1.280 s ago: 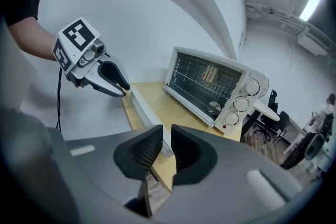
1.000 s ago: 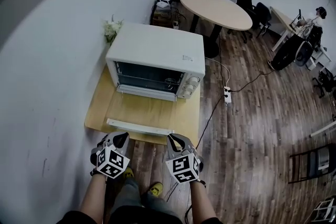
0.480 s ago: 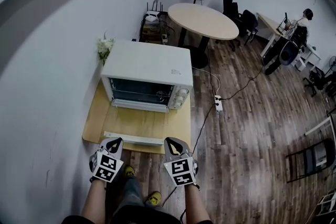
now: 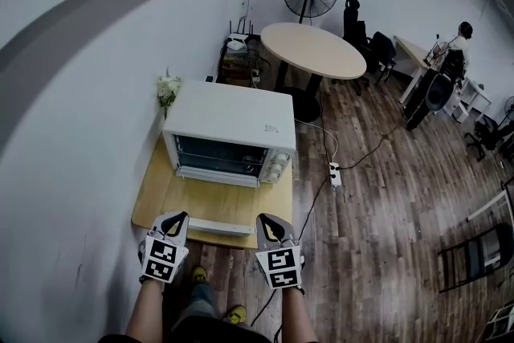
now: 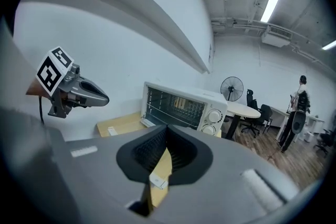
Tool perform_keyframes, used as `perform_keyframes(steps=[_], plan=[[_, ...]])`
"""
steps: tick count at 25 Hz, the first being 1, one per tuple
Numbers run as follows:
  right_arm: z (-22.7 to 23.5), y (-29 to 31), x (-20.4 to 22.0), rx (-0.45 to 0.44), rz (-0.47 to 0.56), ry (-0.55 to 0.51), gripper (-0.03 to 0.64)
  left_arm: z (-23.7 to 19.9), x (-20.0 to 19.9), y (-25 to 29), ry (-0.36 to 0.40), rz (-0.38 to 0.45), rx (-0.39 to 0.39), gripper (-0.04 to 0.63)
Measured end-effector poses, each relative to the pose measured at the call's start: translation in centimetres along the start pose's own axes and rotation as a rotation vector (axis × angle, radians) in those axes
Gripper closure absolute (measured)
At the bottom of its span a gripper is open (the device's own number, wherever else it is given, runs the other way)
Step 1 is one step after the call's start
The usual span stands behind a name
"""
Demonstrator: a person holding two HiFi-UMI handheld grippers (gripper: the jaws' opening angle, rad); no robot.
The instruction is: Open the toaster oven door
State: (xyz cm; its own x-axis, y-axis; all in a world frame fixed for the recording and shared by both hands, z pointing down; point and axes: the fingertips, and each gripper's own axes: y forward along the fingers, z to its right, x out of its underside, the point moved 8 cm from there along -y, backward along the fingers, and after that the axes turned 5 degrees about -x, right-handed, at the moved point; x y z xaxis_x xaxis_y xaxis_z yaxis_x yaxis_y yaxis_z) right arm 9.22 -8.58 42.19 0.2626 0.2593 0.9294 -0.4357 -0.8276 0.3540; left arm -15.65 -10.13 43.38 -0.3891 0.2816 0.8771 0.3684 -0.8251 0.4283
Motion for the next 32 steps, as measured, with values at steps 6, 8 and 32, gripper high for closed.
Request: perform_keyframes(steps=[6, 8, 32], plan=[[0.4, -0.9, -1.9, 0.025, 0.038, 0.015, 0.604, -0.2, -1.7, -0.8, -0.007, 0.036, -0.015, 0.598], [0.6, -1.2, -2.4, 0.035, 0.045, 0.013, 0.604, -0.3, -2.2, -1.0, -0.016, 0.052, -0.018, 0.598], [3.7, -5.8, -8.6, 0.146, 0.213, 0.026, 0.604, -3.0, -10.0, -3.6, -0.037, 0.239, -0.062, 0.598]])
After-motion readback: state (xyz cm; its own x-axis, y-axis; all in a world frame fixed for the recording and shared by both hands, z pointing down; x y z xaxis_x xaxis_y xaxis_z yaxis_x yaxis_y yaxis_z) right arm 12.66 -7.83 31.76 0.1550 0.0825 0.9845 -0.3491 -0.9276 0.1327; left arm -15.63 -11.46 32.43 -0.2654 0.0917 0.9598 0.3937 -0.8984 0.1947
